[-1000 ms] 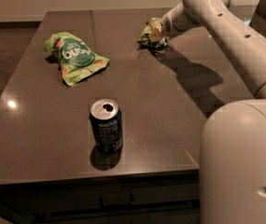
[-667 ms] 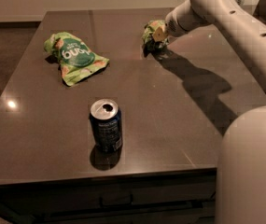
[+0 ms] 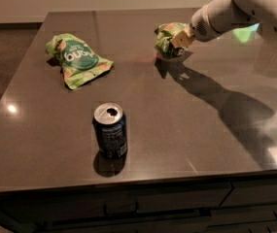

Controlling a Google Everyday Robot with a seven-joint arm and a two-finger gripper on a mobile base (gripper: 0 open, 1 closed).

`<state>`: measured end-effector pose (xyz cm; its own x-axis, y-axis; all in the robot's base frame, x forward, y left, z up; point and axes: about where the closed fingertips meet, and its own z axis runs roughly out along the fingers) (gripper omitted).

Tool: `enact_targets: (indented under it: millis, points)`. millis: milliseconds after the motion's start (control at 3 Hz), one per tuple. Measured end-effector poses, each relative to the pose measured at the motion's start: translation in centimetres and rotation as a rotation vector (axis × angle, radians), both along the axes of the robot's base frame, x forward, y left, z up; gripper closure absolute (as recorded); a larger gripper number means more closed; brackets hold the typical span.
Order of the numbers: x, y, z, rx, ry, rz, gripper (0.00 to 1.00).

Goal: Move green jalapeno chip bag near pepsi can

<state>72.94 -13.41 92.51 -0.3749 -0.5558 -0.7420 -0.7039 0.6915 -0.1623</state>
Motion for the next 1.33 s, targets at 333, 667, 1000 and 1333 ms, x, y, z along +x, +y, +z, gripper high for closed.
enact_targets:
  millis: [333, 667, 1000, 1333]
  points:
    - [-1.4, -0.5, 1.0, 0.063, -0.06, 0.021, 1.0]
    - [-2.5, -1.2, 1.1, 0.064, -0.057, 0.022, 1.0]
    - [-8.0, -2.5, 1.9, 0.063, -0.027, 0.082, 1.0]
    - [-12.3, -2.8, 1.8, 0.063, 0.01, 0.14, 1.0]
